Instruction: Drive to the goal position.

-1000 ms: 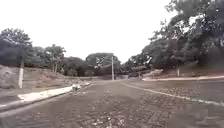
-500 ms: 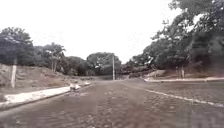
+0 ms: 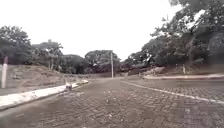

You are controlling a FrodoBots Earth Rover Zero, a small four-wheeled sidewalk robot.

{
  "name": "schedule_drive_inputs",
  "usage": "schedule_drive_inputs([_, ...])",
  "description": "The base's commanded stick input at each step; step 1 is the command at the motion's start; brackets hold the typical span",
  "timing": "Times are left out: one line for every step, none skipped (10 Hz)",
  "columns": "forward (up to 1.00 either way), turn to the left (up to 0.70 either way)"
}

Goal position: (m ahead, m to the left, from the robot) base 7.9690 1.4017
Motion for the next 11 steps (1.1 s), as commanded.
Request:
schedule_drive_inputs([1.00, 0.00])
schedule_drive_inputs([1.00, 0.00])
schedule_drive_inputs([1.00, 0.00])
schedule_drive_inputs([1.00, 0.00])
schedule_drive_inputs([1.00, 0.00])
schedule_drive_inputs([1.00, 0.00])
schedule_drive_inputs([1.00, 0.00])
schedule_drive_inputs([1.00, 0.00])
schedule_drive_inputs([1.00, 0.00])
schedule_drive_inputs([1.00, 0.00])
schedule_drive_inputs([1.00, 0.00])
